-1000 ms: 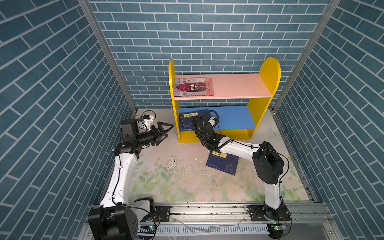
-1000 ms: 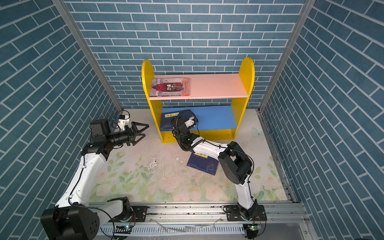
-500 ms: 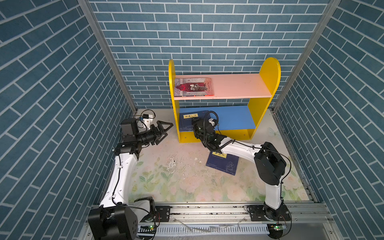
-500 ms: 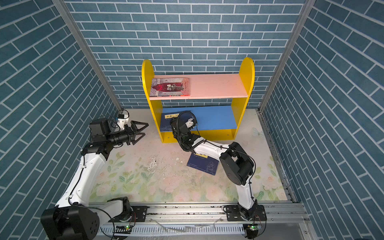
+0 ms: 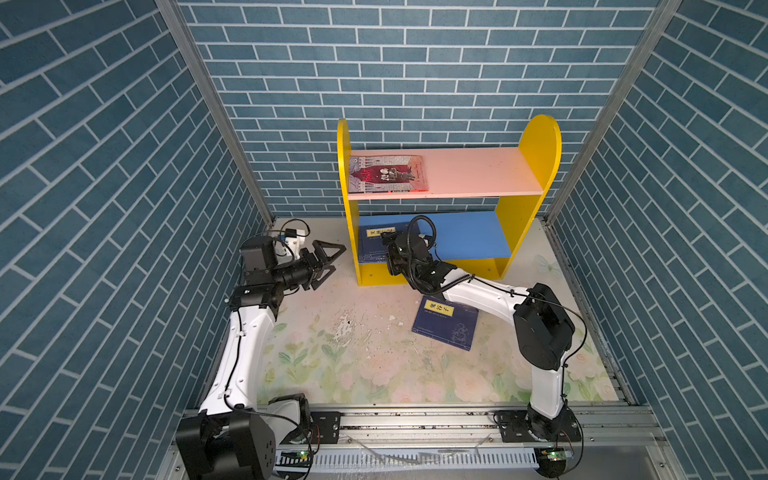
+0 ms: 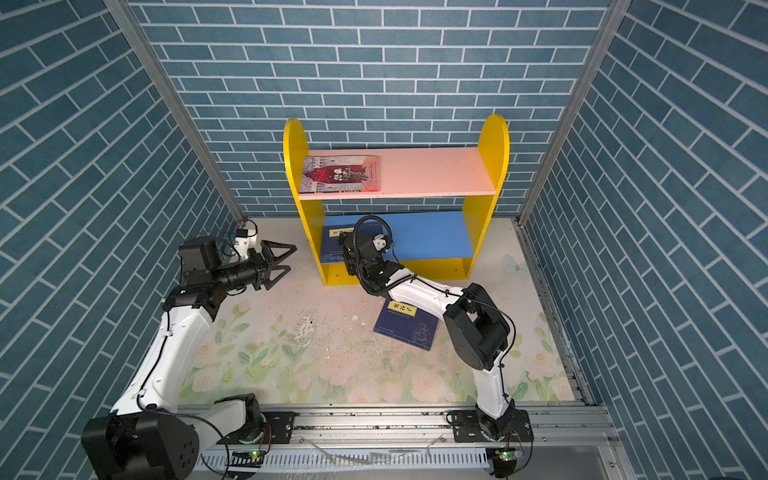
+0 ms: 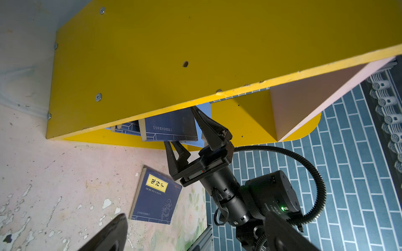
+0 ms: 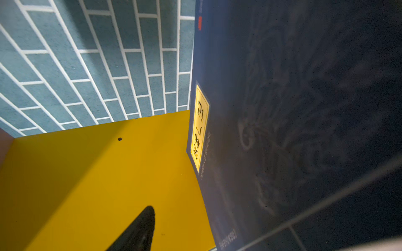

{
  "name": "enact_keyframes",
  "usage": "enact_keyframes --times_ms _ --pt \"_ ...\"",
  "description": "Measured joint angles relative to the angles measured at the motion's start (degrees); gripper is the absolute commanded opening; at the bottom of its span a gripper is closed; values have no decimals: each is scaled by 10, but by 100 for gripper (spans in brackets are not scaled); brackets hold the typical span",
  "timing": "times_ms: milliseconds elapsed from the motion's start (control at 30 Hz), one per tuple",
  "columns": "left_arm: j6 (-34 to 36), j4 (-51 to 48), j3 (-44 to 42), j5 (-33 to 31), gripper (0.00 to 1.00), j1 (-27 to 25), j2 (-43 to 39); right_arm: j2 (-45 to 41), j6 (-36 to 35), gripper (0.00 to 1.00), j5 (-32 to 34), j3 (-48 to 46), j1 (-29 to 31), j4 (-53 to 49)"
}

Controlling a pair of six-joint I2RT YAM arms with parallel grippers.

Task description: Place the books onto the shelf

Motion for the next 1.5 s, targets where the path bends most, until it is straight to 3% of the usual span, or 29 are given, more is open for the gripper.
enact_keyframes --times_ms 333,1233,1367,1500 --pt "-80 31 -33 -24 100 -5 0 -2 0 79 -34 27 -3 -62" --pt "-85 40 -33 -40 100 -24 16 -3 0 78 -139 44 -9 -95" --pt "-64 33 -28 -38 100 -24 16 -15 -31 76 -162 31 -10 -114" --pt "-12 7 -4 -33 100 -23 16 -48 -106 69 -201 18 -17 -151"
